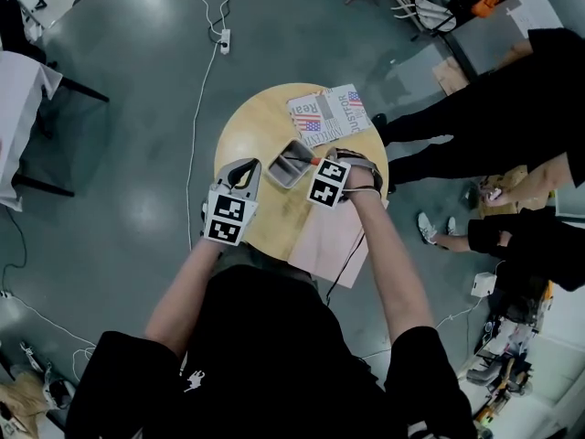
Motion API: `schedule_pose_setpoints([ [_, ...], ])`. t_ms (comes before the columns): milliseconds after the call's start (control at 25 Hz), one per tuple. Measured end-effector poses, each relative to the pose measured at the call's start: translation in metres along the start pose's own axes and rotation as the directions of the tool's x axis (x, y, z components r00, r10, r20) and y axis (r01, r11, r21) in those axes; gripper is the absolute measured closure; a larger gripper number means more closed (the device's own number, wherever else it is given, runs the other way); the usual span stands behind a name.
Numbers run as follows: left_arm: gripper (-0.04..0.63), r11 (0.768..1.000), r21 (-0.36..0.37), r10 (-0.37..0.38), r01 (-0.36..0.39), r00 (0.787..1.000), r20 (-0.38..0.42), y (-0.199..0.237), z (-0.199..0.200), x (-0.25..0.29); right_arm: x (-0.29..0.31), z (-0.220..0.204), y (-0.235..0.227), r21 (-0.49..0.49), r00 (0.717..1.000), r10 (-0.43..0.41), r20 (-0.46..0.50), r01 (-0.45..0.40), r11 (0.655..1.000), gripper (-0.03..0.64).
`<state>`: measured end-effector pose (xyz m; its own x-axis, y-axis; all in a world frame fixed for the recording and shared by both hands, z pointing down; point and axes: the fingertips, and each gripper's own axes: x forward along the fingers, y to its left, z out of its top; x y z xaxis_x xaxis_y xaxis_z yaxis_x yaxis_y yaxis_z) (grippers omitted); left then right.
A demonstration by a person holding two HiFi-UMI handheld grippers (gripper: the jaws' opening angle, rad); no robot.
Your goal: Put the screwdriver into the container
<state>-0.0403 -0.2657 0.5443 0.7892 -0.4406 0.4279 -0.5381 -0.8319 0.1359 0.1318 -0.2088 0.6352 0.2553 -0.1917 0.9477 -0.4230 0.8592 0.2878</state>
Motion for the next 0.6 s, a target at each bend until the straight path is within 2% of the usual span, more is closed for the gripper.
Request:
schedule_pose_setpoints([
  [400, 0.592, 1.000, 0.014, -0.012, 0.012, 1.000, -0.004, 0.0016, -0.0023, -0.0003, -0.0009, 0.0077, 0.0013, 0.013, 0.999, -0.032, 0.042, 0.032, 0.999, 0.514],
  [600, 0.592, 0.999, 0.023, -0.022, 0.022, 1.000, -0.006, -0.0023, -0.0015, -0.0013, -0.0089, 0.0055, -0.0005, 0.043, 0.997, -0.047, 0.059, 0.044, 0.998, 0.491],
])
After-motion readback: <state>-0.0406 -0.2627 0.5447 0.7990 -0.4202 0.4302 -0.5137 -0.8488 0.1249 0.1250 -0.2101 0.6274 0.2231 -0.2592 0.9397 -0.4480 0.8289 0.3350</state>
